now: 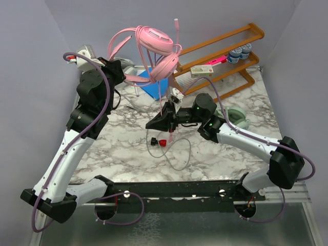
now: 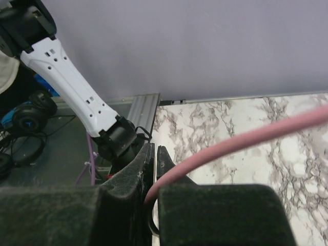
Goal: Wrap the headphones
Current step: Wrap the headphones cable around the headphones.
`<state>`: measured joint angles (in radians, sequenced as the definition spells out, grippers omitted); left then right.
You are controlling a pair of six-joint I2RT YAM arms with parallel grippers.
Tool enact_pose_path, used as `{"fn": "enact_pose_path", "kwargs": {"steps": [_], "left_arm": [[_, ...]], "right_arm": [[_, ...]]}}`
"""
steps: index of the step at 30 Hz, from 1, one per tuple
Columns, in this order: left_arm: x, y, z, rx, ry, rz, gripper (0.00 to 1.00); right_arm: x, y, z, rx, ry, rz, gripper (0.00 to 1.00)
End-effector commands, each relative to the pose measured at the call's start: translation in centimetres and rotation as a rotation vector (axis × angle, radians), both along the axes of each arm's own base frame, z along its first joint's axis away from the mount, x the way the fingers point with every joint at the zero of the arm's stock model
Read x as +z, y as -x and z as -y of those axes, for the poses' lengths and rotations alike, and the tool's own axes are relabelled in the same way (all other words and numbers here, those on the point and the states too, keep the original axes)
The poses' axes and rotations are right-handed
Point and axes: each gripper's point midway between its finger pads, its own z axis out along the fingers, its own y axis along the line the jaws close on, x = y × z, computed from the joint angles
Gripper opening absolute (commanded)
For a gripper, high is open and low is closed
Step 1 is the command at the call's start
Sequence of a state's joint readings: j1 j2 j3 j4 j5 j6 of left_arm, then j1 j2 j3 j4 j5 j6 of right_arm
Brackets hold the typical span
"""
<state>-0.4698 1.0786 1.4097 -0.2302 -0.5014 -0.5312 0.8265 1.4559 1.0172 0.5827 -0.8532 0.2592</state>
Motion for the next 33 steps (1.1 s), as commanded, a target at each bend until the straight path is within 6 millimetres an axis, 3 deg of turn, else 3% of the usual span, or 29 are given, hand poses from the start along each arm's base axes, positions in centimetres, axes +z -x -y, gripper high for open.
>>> {"fn": "enact_pose_path", "kwargs": {"steps": [1, 7, 15, 18, 24, 33], "left_arm": [[3.4, -0.4, -1.2, 0.076, 0.088, 0.119, 0.0], [2.1, -1.9, -1.1, 0.116, 0.061, 0.078, 0.0], [-1.2, -3.2, -4.2, 0.324, -0.153, 0.055, 0.0], [-2.5, -3.5, -4.8, 0.368, -0.247, 0.041, 0.0], [-4.2, -3.6, -4.1, 0.304, -0.485, 0.04, 0.0], [-4.9, -2.8, -4.5, 0.279, -0.751, 0.027, 0.0]], "right_arm": [[1.8, 1.5, -1.0, 0.008, 0.016, 0.024, 0.05], [2.5, 2.7, -2.3, 0.022, 0.037, 0.02, 0.03], [5.6, 3.2, -2.4, -0.008, 0.024, 0.007, 0.04], [6.9, 3.1, -2.1, -0.031, 0.014, 0.001, 0.11], [8.2, 2.5, -1.8, -0.079, 0.051, -0.003, 0.08], [10.7, 2.1, -0.3, -0.153, 0.04, 0.034, 0.09]]}}
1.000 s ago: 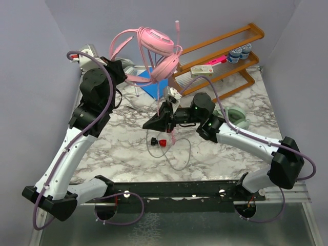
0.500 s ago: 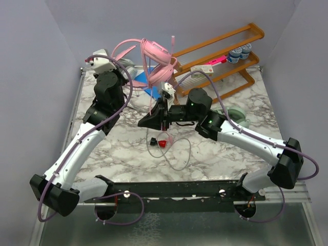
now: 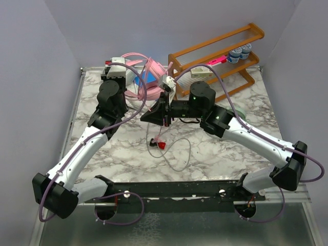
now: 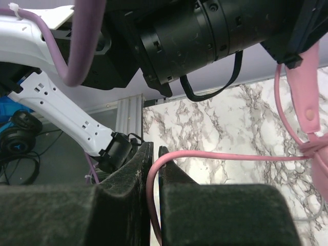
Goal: Wrap the headphones
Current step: Wrap the headphones cable around the headphones.
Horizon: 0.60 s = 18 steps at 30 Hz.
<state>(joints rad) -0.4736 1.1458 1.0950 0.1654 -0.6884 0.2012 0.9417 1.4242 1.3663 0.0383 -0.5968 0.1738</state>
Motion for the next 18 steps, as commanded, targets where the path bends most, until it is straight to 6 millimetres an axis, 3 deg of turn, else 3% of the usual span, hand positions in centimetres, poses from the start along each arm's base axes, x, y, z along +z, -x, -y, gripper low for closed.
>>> {"fn": "enact_pose_path", "kwargs": {"steps": [1, 7, 10, 18], "left_arm": [[3.6, 1.2, -0.8, -0.008, -0.088, 0.107, 0.0], [3.4, 2.2, -0.1, -0.092, -0.212, 0.093, 0.0], [3.1, 2.5, 0.1, -0.127, -0.304, 0.059, 0.0], [3.1, 3.3, 0.3, -0.189, -0.527, -0.019, 0.0]], "right_arm": [[4.8, 1.4, 1.4, -0.011, -0.075, 0.072, 0.09], [6.3, 1.0, 2.0, -0.065, -0.112, 0.069, 0.07], [6.0, 0.2, 2.7, -0.112, -0.047, 0.121, 0.05], [2.1, -2.8, 5.1, -0.176, 0.317, 0.347, 0.04]]}}
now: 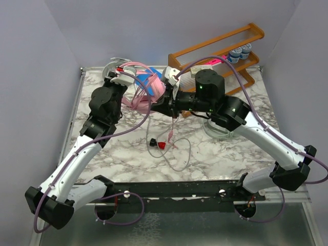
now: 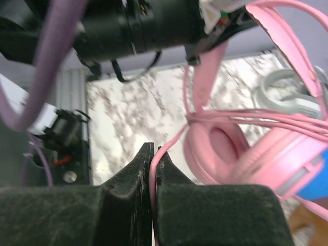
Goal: Wrap the headphones
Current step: Wrap the headphones cable around the headphones.
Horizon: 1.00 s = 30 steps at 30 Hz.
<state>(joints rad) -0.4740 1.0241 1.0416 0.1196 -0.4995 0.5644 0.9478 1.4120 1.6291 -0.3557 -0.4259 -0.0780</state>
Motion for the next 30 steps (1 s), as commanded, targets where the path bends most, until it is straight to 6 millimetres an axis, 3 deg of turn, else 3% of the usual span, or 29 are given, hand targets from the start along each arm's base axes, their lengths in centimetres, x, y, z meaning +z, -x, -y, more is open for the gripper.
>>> {"fn": "enact_pose_path", "kwargs": {"steps": [1, 8, 20, 25, 30], "left_arm": [[1.9, 1.0, 0.2, -0.062, -0.181, -0.009, 0.0], [1.2, 1.6, 1.3, -0.159, -0.274, -0.08, 0.0], [1.8, 2.9, 3.4, -0.307, -0.275, -0.111, 0.0], [2.3, 3.7, 4.3, -0.371, -0.239, -0.106, 0.0], [2.4, 4.2, 4.7, -0.402, -0.223, -0.114, 0.0]], "right_arm": [[-2.0, -1.4, 2.8, -0.064, 0.228, 0.169, 0.04], [-3.4, -6.0, 6.8, -0.31, 0.406, 0.351, 0.04], [-4.8, -11.1, 10.5, -0.59, 0.576, 0.539, 0.07], [-4.9, -12.2, 10.8, -0.667, 0.555, 0.581, 0.08], [-3.1, -12.1, 11.2, -0.733, 0.393, 0.675, 0.11]]}}
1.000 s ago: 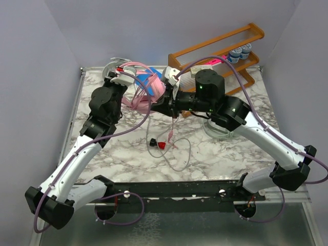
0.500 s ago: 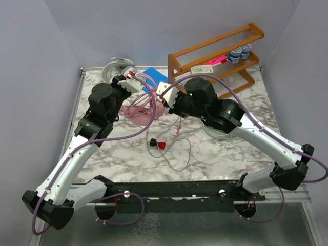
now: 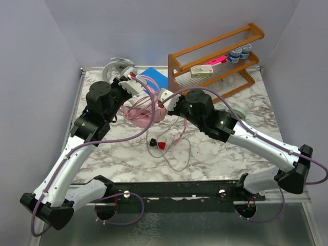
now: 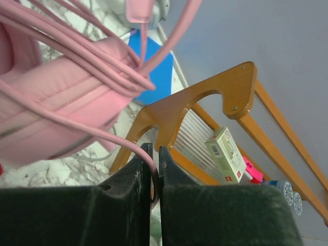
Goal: Wrap the headphones
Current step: Wrap the headphones cable around the headphones.
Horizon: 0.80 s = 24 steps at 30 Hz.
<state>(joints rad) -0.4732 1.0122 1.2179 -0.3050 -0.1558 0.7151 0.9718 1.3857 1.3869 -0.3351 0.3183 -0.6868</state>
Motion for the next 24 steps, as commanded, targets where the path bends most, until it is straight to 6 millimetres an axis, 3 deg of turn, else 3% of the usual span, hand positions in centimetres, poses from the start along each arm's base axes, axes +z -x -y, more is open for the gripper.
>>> {"fn": "enact_pose_path", "kwargs": {"steps": [1, 7, 14, 24], "left_arm": [[3.2, 2.0, 0.4, -0.073, 0.06, 0.05, 0.0], [3.8, 2.6, 1.3, -0.117, 0.125, 0.037, 0.0], [5.1, 3.3, 1.8, -0.143, 0.215, 0.034, 0.0], [7.3, 6.0, 3.8, -0.294, 0.309, 0.019, 0.0]], "right_arm": [[5.8, -0.9, 2.7, -0.093, -0.179, 0.24, 0.11], [7.5, -0.3, 3.0, -0.062, -0.274, 0.391, 0.11], [6.0, -1.0, 2.6, -0.075, -0.249, 0.384, 0.11], [4.8, -2.4, 3.5, -0.023, -0.378, 0.29, 0.18]]}}
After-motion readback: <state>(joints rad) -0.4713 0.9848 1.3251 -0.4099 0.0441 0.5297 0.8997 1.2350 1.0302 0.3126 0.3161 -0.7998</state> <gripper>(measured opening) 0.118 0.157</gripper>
